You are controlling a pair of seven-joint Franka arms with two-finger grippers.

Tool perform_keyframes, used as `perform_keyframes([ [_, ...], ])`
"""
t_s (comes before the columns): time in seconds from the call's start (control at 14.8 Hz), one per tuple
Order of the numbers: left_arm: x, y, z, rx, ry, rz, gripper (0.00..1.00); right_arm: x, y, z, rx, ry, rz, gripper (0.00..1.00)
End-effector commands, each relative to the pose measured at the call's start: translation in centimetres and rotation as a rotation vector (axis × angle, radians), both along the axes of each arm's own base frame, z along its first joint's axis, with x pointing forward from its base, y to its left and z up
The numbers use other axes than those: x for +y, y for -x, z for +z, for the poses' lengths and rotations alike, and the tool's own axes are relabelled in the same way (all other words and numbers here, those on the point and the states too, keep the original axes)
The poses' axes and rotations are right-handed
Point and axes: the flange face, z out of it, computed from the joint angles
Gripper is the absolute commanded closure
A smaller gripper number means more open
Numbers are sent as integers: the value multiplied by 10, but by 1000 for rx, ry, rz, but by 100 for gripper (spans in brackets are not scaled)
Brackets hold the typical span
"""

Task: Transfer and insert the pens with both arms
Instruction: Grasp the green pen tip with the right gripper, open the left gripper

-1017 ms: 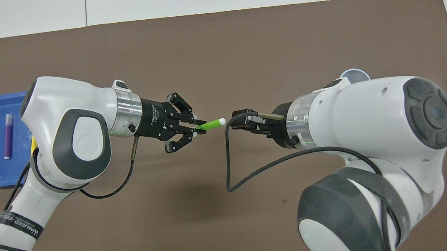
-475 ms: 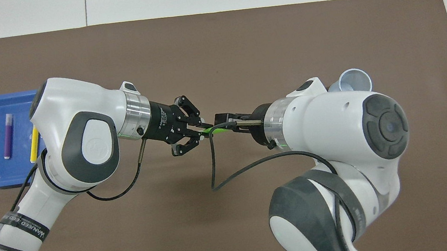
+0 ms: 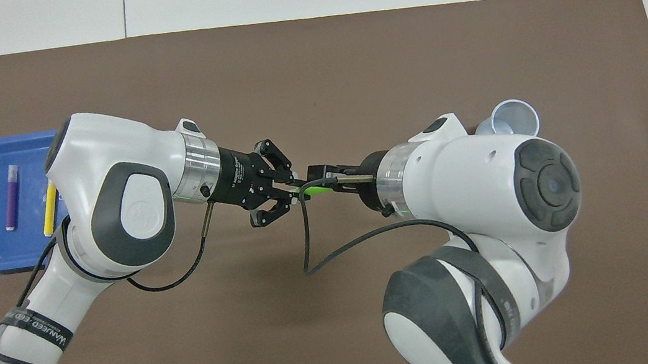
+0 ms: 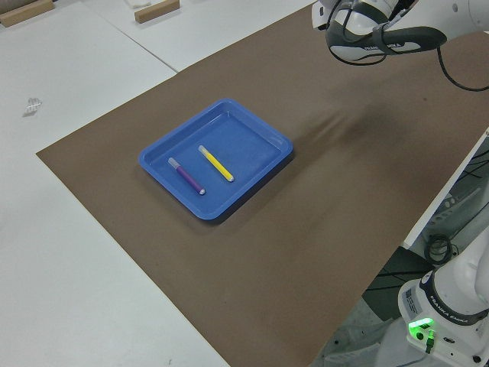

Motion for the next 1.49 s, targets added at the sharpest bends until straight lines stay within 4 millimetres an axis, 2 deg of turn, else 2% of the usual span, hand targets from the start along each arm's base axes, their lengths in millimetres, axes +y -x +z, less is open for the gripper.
perform_keyframes([
  [0.0, 0, 7, 6, 5, -4, 37, 100, 0, -2, -5, -13, -13, 18, 30],
  [0.27, -1, 7, 7, 9, -4, 41, 100, -1, -3, -5, -28, -6, 46, 39],
  [0.47, 0, 8, 6, 12, -7, 41, 100, 0, -3, -6, -28, -6, 48, 55],
  [0.68, 0, 8, 7, 9, -7, 42, 100, -1, -3, -5, -29, -7, 46, 67],
  [0.95, 0, 8, 7, 9, -7, 42, 100, -1, -5, -5, -32, -5, 51, 100],
  [1.42, -1, 8, 6, 5, -8, 46, 100, -6, -8, -4, -44, -1, 64, 100],
])
